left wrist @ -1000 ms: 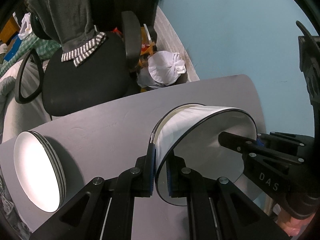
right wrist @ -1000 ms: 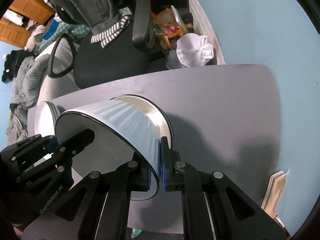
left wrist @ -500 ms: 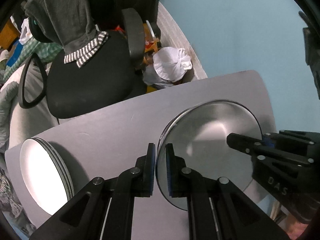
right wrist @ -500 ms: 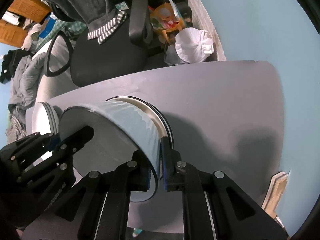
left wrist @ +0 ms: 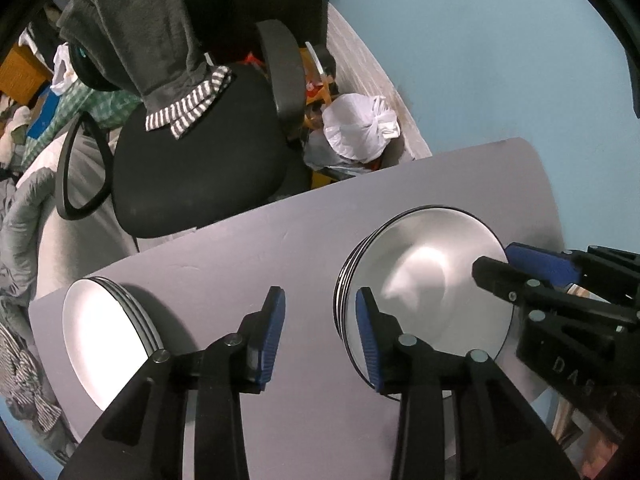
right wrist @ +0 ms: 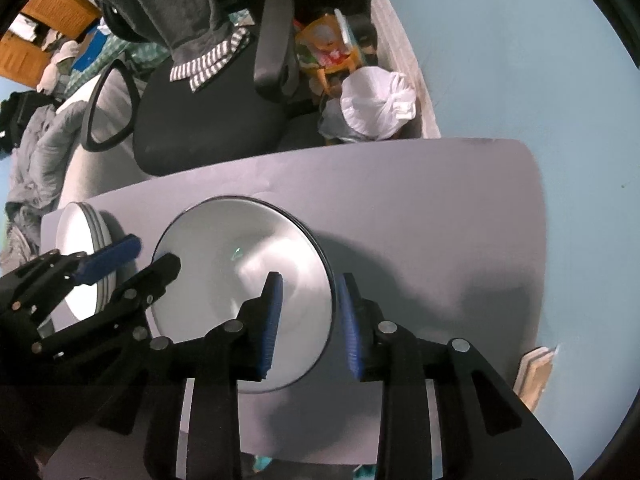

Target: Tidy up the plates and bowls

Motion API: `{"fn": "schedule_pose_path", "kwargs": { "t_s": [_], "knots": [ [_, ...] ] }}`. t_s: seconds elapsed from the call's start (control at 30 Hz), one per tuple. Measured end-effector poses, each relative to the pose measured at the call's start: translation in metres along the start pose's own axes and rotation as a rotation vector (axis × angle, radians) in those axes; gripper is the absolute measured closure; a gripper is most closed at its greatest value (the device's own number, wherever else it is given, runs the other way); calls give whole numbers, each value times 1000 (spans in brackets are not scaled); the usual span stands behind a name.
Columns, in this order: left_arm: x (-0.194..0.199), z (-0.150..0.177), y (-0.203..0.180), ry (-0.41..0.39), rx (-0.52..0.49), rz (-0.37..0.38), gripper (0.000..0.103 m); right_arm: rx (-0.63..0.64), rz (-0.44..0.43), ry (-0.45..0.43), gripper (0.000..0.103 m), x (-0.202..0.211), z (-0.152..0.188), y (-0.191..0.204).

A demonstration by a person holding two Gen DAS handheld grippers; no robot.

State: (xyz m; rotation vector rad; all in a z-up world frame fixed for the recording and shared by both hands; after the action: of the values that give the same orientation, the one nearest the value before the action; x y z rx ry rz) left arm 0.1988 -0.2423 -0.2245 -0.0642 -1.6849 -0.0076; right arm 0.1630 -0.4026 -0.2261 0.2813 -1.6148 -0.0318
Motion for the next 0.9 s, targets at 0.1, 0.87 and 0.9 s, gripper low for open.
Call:
{"fn": "schedule_pose_path", "kwargs": {
  "t_s": [0.1,0.87,0.9],
  "knots": [
    [1,-1,5,8,20,10,63,-15,5,-12,71,1,0,-4],
    [62,23,28,-61,105,164,35,-36,30,-164,33,54,19,-3],
    [65,24,29,-62,105,170,32,-32,32,-168,33,56,19,-2]
  ]
}}
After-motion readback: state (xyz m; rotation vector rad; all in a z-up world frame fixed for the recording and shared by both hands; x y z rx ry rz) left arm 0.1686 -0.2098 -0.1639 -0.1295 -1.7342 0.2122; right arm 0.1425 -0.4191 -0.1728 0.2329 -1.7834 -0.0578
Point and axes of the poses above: each gripper's, at about its wrist camera, not at the fingertips, and x roughly against the way its jaws point, y to its left, z to its underside, the point moved 4 cm from there along -x, roughly the way its jaws point, and after that the axes turned 6 degrees about x, right-handed, at the moved point
